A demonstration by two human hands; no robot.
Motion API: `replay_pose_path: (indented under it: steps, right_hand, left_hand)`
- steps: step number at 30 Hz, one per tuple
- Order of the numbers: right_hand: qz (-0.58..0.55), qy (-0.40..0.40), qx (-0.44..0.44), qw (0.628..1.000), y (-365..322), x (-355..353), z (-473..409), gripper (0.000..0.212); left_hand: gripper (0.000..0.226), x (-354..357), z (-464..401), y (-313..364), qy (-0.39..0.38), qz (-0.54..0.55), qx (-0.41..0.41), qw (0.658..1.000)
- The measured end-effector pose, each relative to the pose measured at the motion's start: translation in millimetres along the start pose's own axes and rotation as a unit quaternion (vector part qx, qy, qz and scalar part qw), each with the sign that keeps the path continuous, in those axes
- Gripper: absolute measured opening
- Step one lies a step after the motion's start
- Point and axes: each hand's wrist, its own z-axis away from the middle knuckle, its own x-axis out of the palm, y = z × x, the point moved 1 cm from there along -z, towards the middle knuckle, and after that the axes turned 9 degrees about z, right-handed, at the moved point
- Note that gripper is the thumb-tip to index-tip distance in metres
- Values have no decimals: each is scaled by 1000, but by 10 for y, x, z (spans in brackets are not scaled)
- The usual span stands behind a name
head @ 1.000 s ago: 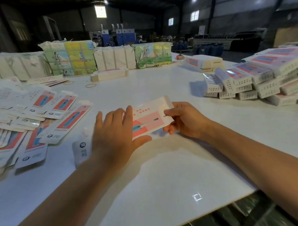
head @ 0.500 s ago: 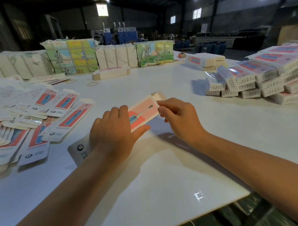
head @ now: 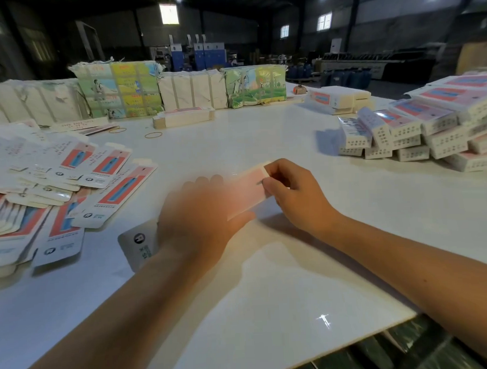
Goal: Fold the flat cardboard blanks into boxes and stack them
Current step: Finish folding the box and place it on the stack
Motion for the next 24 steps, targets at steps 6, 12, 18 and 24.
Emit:
replay_pose_path:
  steps: [6,12,18,24]
  right_hand:
    - [160,29,-79,984,17,-76,-28,16]
    - [-331,-129,237,905,37,-56,-102,50]
    - [59,-14,-48,997,10,10,3,19]
    - [-15,-43,-21,999,10,-1,1,38]
  left_hand:
    - [91,-8,-9,-41,-17,0,-34,999]
    - [102,16,-48,-32,22,-15,-40,999]
    - [89,-1,-31,81,10,47,-46,998]
    - [84,-8,6,68,-17,45,-50,998]
